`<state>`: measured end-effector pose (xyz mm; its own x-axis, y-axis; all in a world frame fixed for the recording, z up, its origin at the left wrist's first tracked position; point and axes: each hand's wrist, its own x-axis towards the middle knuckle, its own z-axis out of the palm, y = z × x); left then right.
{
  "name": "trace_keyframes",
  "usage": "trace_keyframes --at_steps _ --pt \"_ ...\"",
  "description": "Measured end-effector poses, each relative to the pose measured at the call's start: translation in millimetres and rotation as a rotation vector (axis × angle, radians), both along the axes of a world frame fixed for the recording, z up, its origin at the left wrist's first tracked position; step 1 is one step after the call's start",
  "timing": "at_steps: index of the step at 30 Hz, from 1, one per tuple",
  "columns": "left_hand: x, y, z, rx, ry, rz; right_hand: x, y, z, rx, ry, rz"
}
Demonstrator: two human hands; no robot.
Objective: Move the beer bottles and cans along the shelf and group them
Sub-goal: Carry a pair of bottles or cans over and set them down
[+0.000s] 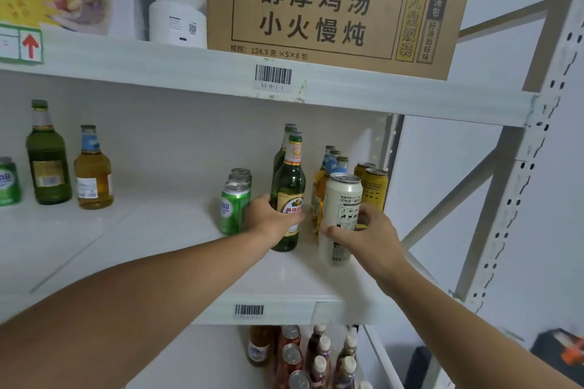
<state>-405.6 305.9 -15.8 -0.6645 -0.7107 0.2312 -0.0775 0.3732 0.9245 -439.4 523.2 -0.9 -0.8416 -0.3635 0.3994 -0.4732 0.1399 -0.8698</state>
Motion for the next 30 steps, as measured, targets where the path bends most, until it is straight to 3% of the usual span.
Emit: trace_keyframes --at_steps 18,30 --pt "-35.9 -10.7 -2.9 -0.086 -0.07 0.063 -24.9 -12.4 -4.6 0.018 0.013 0.097" --pt "-18.7 -8.5 -7.0 -0.129 -0.097 0.008 -22.2 -0.3 -6.2 -0.021 -0.038 0.127"
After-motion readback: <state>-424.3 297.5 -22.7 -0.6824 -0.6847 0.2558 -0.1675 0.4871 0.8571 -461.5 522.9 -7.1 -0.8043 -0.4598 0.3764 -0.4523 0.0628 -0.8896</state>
